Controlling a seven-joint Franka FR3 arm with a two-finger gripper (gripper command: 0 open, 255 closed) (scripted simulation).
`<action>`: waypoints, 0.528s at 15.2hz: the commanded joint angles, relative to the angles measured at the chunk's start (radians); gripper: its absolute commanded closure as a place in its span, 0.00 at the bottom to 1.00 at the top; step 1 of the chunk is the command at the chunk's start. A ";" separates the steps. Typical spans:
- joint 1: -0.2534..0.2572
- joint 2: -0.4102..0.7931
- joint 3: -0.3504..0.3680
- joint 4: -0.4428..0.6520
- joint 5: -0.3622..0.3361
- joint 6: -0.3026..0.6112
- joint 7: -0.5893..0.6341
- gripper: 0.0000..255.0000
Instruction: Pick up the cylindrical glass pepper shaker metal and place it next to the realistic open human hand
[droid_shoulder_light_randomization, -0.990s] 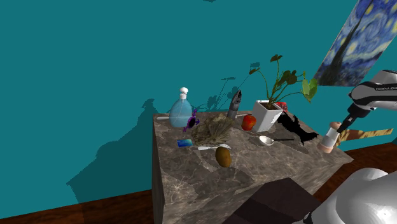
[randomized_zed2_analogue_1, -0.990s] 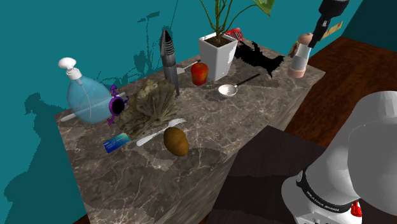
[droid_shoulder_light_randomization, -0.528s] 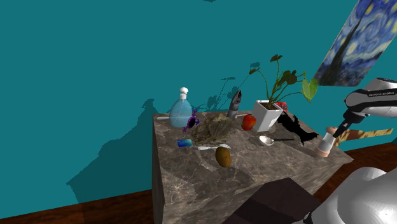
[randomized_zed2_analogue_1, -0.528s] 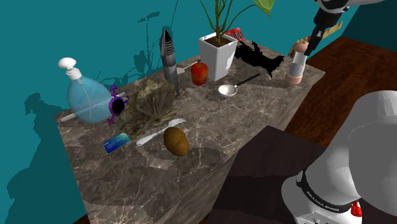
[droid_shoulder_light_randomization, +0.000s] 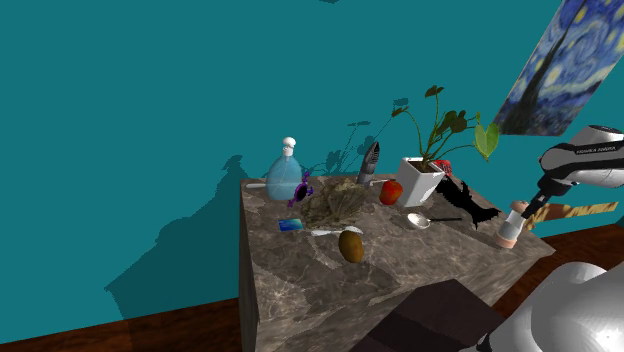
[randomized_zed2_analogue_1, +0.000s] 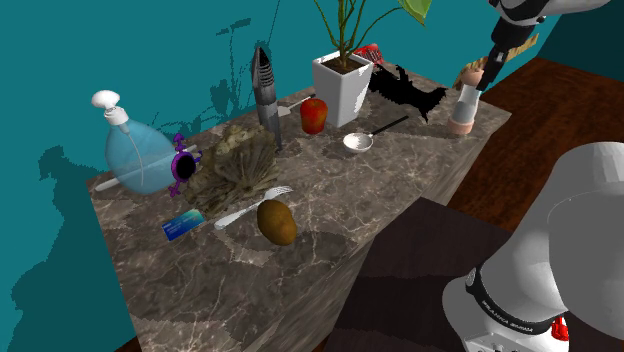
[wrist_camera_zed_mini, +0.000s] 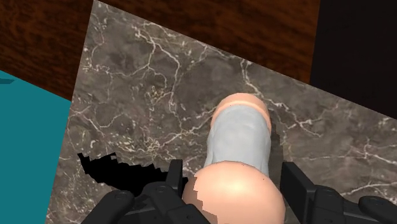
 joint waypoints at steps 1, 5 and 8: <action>0.000 0.000 0.000 0.000 0.000 0.000 0.000 0.00; 0.000 0.000 0.000 0.000 0.000 0.000 0.000 0.00; -0.057 -0.055 0.084 0.024 -0.024 -0.080 0.020 0.00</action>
